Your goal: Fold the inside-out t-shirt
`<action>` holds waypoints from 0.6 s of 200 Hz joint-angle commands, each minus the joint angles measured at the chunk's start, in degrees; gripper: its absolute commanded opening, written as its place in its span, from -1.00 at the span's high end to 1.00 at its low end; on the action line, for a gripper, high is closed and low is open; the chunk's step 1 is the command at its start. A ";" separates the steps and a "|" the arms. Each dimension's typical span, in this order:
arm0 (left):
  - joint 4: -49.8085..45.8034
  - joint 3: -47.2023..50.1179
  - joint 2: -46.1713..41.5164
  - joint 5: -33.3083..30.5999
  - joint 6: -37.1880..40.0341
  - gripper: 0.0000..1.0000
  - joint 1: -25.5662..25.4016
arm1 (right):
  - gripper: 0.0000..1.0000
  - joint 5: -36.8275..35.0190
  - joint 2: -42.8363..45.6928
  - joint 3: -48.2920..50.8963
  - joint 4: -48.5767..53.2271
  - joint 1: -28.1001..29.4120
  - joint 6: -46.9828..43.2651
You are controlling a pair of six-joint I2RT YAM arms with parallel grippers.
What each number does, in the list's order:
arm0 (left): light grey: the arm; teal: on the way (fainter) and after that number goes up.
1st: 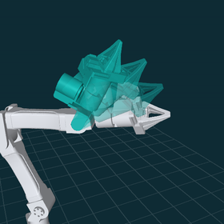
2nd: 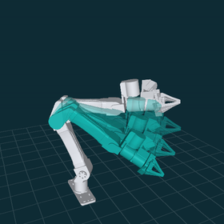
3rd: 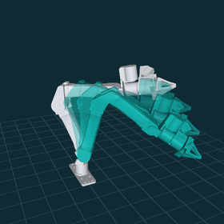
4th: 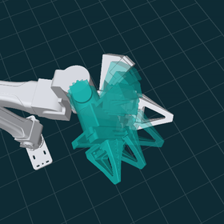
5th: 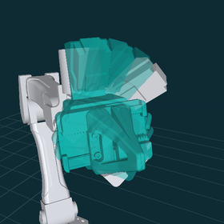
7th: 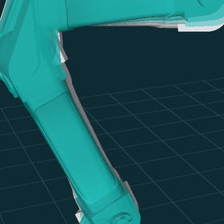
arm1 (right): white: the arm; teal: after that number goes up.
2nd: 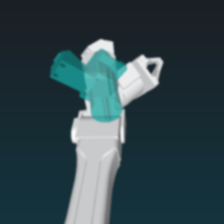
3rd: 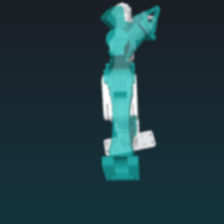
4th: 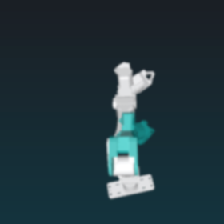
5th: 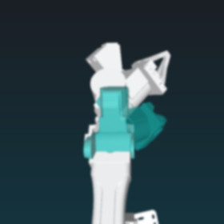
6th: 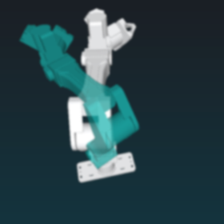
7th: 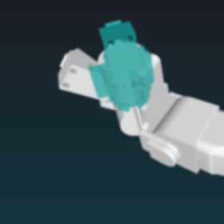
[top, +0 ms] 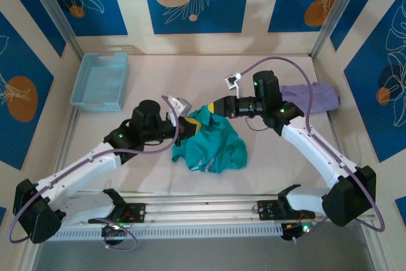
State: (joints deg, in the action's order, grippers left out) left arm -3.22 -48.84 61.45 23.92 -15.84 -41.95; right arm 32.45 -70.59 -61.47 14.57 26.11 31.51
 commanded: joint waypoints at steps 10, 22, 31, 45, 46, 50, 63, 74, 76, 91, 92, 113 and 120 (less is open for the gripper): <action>10.02 3.82 -3.27 11.19 -8.20 1.00 4.74 | 0.41 0.71 4.05 0.83 3.98 -0.02 -9.72; 12.51 5.08 -3.86 13.32 -9.90 1.00 6.32 | 0.37 1.71 6.63 2.76 3.52 0.15 -14.33; 13.70 5.63 -4.01 14.56 -10.77 1.00 7.23 | 0.36 2.70 8.62 4.46 2.76 0.45 -17.47; 15.08 6.02 -3.88 16.22 -11.64 1.00 8.19 | 0.34 3.37 11.16 7.01 1.47 1.32 -21.25; 15.22 6.03 -3.84 16.36 -11.70 1.00 8.20 | 0.33 3.35 11.34 7.13 1.36 1.40 -21.46; 15.55 6.21 -3.87 16.79 -11.84 1.00 8.33 | 0.34 3.20 11.84 7.76 1.07 1.74 -22.43; 16.91 6.56 -3.92 17.93 -12.16 1.00 8.62 | 0.34 1.58 12.41 9.37 0.56 2.69 -24.55; 17.69 6.90 -4.19 18.65 -12.12 1.00 8.77 | 0.35 -0.70 11.25 9.54 0.68 3.23 -24.83; 17.78 6.93 -4.27 18.74 -12.12 1.00 8.74 | 0.35 -0.89 10.97 9.47 0.80 3.31 -24.83; 18.12 7.18 -4.65 19.13 -12.02 1.00 8.78 | 0.35 -0.72 8.06 8.30 1.25 3.96 -25.08; 18.10 7.18 -4.66 19.18 -11.98 1.00 8.76 | 0.35 -0.76 7.90 8.21 1.25 4.04 -25.13; 17.72 7.00 -4.56 20.00 -11.67 1.00 8.69 | 0.29 -0.72 5.02 7.20 -0.57 5.56 -25.35; 17.68 6.92 -4.44 20.22 -11.61 1.00 8.79 | 0.28 -0.19 4.48 7.07 -1.65 5.98 -25.35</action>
State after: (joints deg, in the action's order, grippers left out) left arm 11.64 -42.30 57.84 40.88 -27.14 -33.76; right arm 31.99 -64.36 -53.19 15.31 30.65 8.75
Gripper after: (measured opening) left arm 0.039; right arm 0.351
